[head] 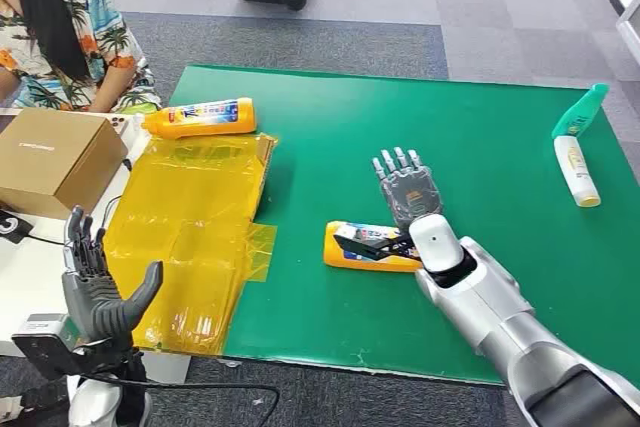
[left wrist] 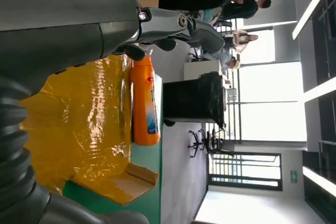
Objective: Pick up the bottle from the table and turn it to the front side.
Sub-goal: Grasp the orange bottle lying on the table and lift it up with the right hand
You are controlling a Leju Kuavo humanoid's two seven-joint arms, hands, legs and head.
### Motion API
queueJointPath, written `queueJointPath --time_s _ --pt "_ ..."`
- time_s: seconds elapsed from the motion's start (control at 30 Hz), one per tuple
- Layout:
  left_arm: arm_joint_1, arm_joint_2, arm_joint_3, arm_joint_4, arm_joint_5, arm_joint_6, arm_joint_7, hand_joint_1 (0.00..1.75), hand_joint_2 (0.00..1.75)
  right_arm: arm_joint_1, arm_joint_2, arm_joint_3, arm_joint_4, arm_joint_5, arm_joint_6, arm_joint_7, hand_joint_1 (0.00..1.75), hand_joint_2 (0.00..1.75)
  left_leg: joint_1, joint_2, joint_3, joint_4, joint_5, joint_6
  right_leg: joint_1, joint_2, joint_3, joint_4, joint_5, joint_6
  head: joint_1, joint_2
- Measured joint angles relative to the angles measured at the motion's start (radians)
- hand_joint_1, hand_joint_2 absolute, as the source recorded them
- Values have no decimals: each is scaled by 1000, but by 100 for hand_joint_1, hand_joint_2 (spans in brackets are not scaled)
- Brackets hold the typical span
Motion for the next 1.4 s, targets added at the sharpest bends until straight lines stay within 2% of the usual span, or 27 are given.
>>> queueJointPath --time_s 0.1,0.23,0.3,0.37,0.47,0.57,0.67,0.77,0.97,1.1,1.23,1.4 --pt "0 -3 0 0 0 1 0 0 175 13 0 -14 -18 8 -42 0 0 175 0 0 0 0 0 0 0 0 0 0 0 0 0 0" --pt "-1 -4 -6 0 3 5 -1 0 175 53 1 -59 -64 3 -233 -10 0 175 0 0 0 0 0 0 0 0 0 0 0 0 0 0" --pt "-3 -4 -15 1 10 13 -3 0 175 85 6 -98 -111 -67 -312 -60 0 175 0 0 0 0 0 0 0 0 0 0 0 0 0 0" --pt "-8 -4 -25 2 17 24 -4 0 175 115 16 -140 -155 -211 -315 -157 0 175 0 0 0 0 0 0 0 0 0 0 0 0 0 0" --pt "-15 -3 -33 5 24 34 -5 0 175 141 26 -185 -190 -410 -218 -274 0 175 0 0 0 0 0 0 0 0 0 0 0 0 0 0" --pt "-20 1 -33 9 34 24 -7 0 175 154 18 -212 -216 -515 -69 -337 0 175 0 0 0 0 0 0 0 0 0 0 0 0 0 0" --pt "-29 5 -31 17 41 -6 -14 0 175 160 -18 -218 -227 -595 114 -398 0 175 0 0 0 0 0 0 0 0 0 0 0 0 0 0" --pt "-35 8 -29 25 43 -22 -22 0 175 164 -68 -214 -233 -610 210 -419 0 175 0 0 0 0 0 0 -1 0 0 0 1 1 0 0" --pt "-42 12 -25 38 46 -37 -28 0 175 143 -166 -168 -231 -587 325 -418 0 175 -1 0 -1 0 0 1 -1 0 0 0 1 1 0 0" --pt "-44 13 -22 46 46 -42 -36 0 175 113 -213 -129 -221 -578 347 -403 0 175 -1 0 -1 0 0 1 -1 0 0 0 1 1 0 0" --pt "-43 13 -20 49 46 -42 -39 0 175 101 -239 -106 -212 -567 346 -386 0 175 -1 0 -1 0 0 1 -1 0 0 0 1 1 0 0" --pt "-43 12 -17 49 46 -42 -39 0 175 80 -243 -78 -190 -523 344 -327 0 175 -1 0 -1 0 0 1 -1 0 0 0 1 1 0 0"
